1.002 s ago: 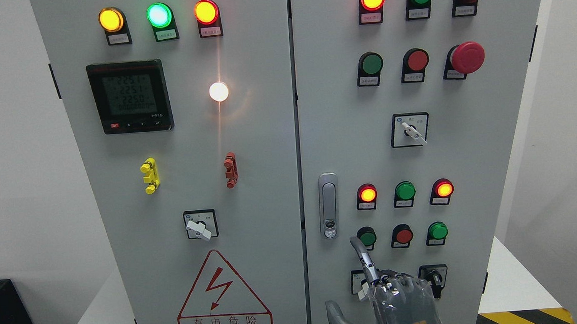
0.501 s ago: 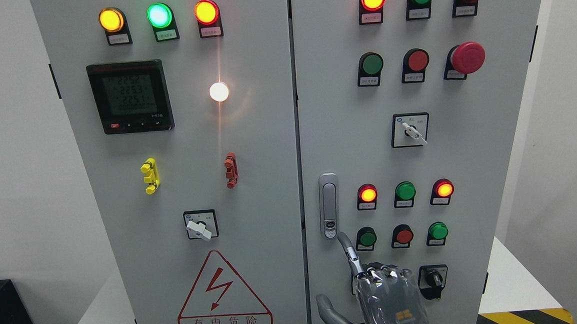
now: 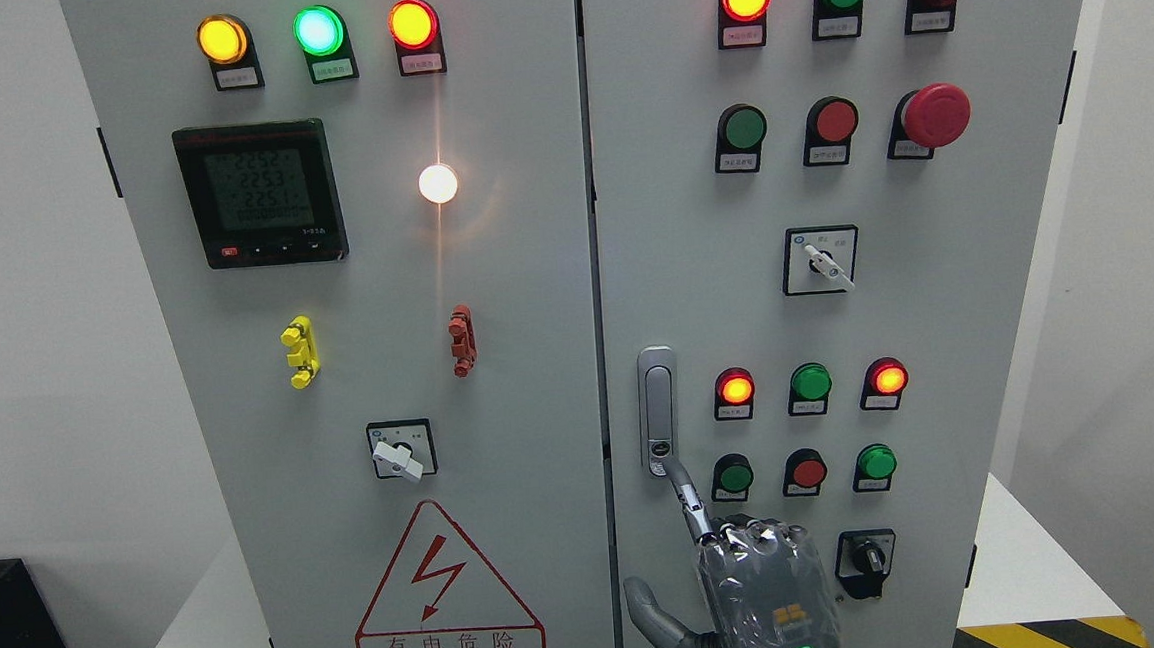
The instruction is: Release door handle
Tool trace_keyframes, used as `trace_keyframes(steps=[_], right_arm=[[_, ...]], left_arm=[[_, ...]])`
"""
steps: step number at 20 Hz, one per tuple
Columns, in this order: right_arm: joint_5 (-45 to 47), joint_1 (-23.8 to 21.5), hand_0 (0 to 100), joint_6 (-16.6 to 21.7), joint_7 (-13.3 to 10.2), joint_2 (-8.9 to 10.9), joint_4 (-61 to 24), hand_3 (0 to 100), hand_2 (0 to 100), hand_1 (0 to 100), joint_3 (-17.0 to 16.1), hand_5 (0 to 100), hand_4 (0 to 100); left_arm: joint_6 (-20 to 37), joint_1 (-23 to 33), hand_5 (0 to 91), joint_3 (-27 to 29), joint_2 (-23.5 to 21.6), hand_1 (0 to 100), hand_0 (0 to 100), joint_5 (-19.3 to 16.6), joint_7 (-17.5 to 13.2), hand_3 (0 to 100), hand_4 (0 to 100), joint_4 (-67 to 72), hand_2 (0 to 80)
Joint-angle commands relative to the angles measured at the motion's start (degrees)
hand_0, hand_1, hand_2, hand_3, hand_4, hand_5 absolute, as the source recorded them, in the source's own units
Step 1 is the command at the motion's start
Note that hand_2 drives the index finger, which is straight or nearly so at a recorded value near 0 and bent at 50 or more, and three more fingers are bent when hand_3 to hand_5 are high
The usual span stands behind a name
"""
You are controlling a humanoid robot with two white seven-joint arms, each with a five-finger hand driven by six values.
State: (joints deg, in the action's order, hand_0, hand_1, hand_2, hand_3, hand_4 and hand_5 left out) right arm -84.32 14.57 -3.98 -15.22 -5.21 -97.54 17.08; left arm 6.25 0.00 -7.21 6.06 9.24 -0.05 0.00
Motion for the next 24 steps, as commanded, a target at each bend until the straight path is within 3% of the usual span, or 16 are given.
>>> trace_keyframes(steps=[1,24], right_arm=[[-0.1,1.3,28,-0.1,0.3,-0.06,2.3,100,1,26,0.5,100,100],[0.5,2.8,28,-2.3,0.7,-0.06,3.8,100,1,26,0.2,100,100]], left_arm=[[0.0,-1.5,0.0,0.0,0.0,56,12,0.0,0.0,0,0,1.7,0.0],[0.0,-1.5,0.0,0.0,0.0,56,12,0.0,0.0,0,0,1.7,0.0]])
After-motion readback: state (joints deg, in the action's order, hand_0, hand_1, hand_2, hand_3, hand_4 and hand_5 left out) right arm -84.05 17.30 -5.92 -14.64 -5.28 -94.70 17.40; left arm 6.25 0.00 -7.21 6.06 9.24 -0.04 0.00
